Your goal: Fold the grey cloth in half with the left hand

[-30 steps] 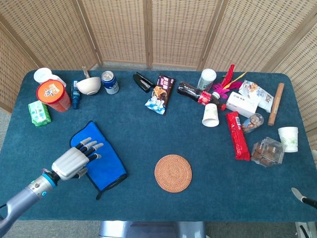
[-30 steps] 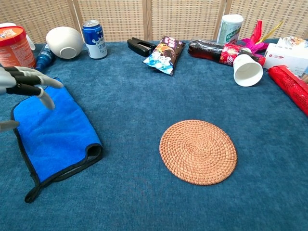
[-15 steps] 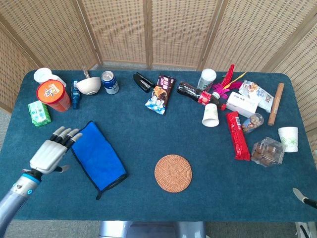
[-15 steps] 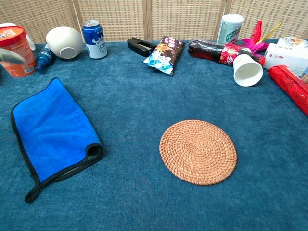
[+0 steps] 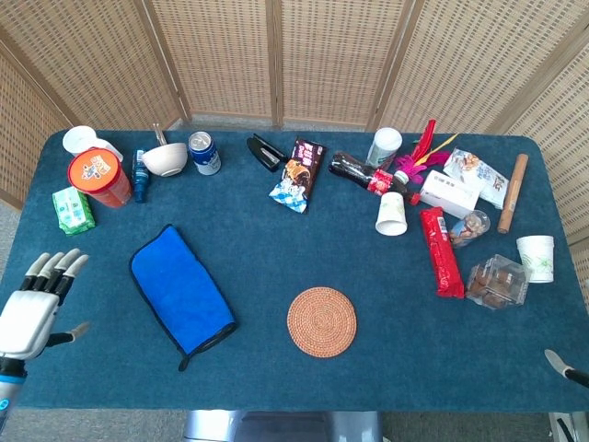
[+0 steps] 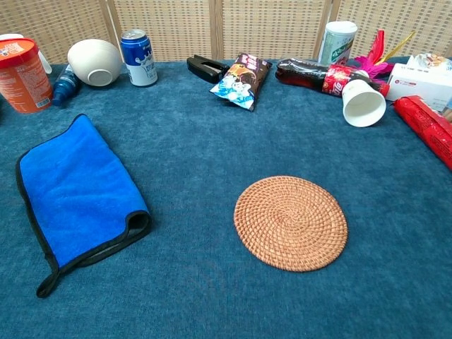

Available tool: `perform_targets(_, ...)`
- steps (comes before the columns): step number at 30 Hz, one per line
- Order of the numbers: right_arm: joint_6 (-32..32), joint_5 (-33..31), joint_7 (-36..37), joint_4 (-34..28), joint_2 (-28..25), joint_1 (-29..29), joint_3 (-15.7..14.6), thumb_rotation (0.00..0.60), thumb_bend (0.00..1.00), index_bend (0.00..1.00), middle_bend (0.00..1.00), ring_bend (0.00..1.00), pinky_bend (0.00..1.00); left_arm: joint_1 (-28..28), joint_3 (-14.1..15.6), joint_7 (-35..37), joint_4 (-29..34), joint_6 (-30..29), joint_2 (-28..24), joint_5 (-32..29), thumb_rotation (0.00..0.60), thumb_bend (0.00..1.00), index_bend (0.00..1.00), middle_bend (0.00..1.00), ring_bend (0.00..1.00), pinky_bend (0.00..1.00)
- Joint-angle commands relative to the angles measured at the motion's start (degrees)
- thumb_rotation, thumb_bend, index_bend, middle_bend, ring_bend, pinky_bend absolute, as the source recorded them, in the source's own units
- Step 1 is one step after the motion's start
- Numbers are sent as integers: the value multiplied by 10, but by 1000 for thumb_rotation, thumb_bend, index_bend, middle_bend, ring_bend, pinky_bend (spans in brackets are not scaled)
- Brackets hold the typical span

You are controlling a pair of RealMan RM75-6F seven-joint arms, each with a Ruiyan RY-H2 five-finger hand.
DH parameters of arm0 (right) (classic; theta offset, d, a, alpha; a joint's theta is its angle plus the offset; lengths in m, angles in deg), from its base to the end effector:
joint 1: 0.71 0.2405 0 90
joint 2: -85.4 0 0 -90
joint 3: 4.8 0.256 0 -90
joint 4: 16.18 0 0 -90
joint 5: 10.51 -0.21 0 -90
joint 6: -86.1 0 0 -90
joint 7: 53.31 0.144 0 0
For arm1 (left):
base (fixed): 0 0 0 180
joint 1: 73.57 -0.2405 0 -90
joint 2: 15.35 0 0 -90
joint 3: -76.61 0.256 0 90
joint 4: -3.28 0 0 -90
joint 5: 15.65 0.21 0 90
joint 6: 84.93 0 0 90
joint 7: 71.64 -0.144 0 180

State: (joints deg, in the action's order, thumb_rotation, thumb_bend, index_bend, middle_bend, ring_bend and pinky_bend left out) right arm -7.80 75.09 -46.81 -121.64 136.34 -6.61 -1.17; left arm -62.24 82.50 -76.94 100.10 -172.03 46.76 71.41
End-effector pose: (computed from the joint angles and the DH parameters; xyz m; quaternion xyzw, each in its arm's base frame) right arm -0.2975 -0.1254 0.2301 0.5054 -0.4168 0.4162 0.6306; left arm -0.2877 0.1807 0.1481 -0.6529 -0.3651 -0.3708 0.5505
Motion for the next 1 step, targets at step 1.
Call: perform_targets(1, -1, 2, -1, 0, 0, 0, -1, 600, 0, 0, 0, 0, 0, -15, 2, 20, -7, -15, 2, 7, 600, 72, 0, 0, 0, 0)
